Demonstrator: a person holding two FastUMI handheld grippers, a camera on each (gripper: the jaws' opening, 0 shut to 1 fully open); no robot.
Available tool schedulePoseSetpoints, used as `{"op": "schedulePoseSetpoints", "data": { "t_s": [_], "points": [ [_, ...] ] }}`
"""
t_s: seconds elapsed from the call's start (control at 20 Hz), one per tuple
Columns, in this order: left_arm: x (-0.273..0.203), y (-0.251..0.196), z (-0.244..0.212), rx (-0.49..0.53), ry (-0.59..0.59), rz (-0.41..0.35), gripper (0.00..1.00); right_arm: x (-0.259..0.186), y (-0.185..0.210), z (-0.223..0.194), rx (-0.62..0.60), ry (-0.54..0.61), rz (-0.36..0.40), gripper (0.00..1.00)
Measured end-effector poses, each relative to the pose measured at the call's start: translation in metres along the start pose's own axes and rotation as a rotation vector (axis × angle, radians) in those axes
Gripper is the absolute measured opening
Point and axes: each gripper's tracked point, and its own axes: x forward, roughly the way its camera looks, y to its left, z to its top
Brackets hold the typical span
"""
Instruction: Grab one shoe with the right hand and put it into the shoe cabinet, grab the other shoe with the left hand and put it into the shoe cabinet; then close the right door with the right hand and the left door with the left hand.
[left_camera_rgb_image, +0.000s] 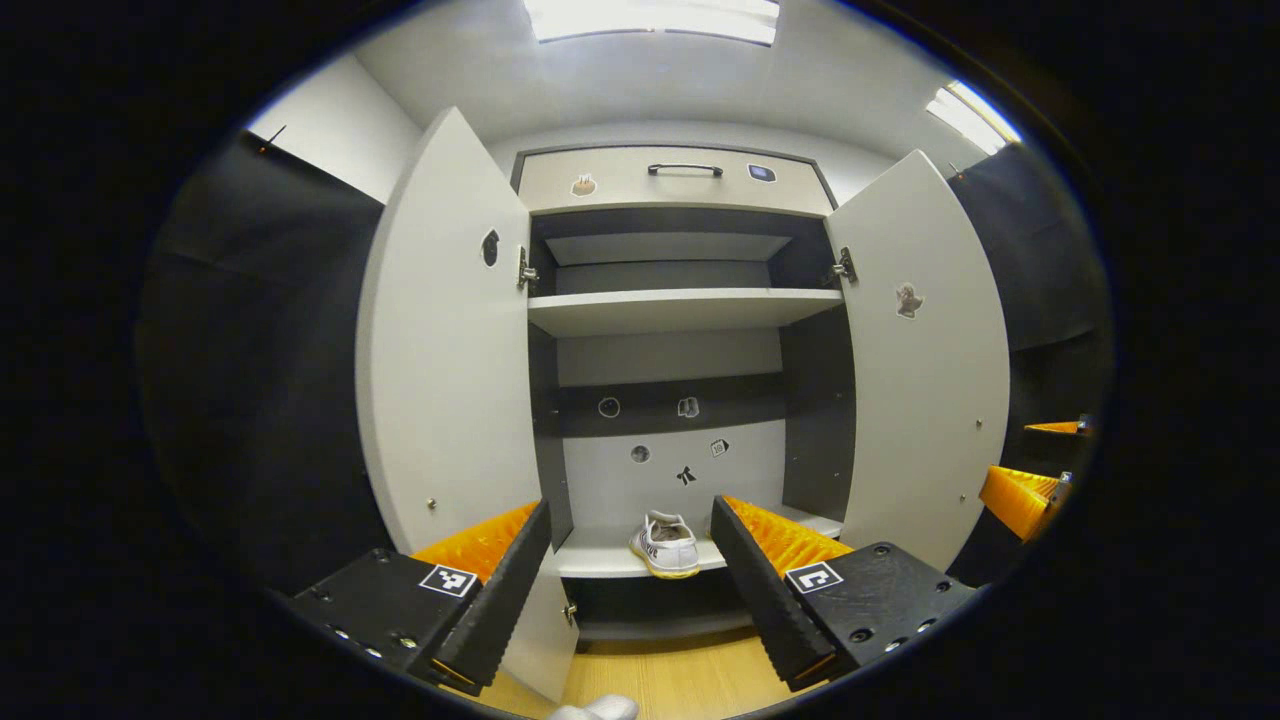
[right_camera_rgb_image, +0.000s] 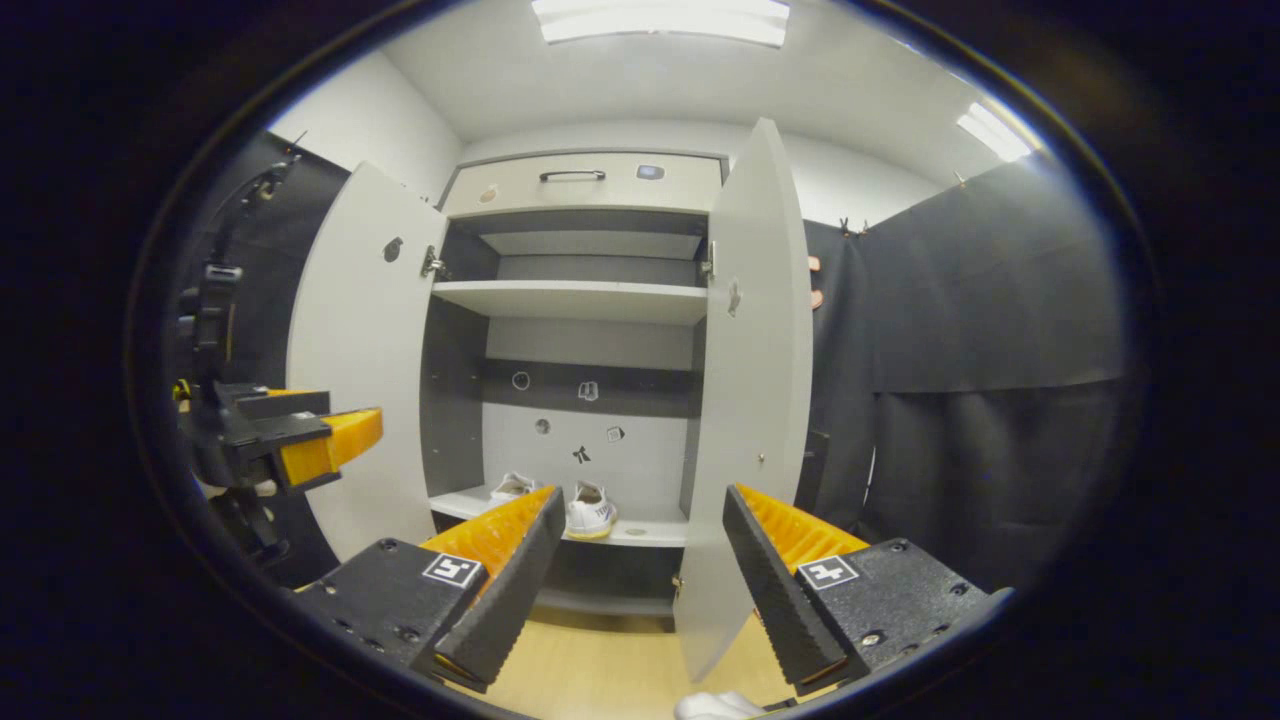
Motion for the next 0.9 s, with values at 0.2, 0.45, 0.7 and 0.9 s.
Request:
{"op": "schedulePoseSetpoints", "data": {
  "t_s": [0.2, 0.45, 0.7, 0.9],
  "points": [
    [-0.034, 0.024, -0.010, 0.024, 0.016, 0.059, 0.96, -0.004, -0.005, -0.010, 0.011, 0.034, -0.003, 0.99],
    [-0.046, 0.034, -0.006, 0.004, 0.010, 0.094, 0.96, -0.001, -0.088, -0.016, 0.034, 0.073, -0.136, 1.00],
    [-0.056, 0.030, -0.008, 0.004, 0.022, 0.116, 0.96, 0.017, -0.183, -0.026, 0.021, 0.094, -0.276, 1.00],
    [-0.062, 0.028, -0.010, 0.014, 0.033, 0.149, 0.96, 0.062, -0.195, -0.029, 0.016, 0.103, -0.231, 0.99]
  ]
}}
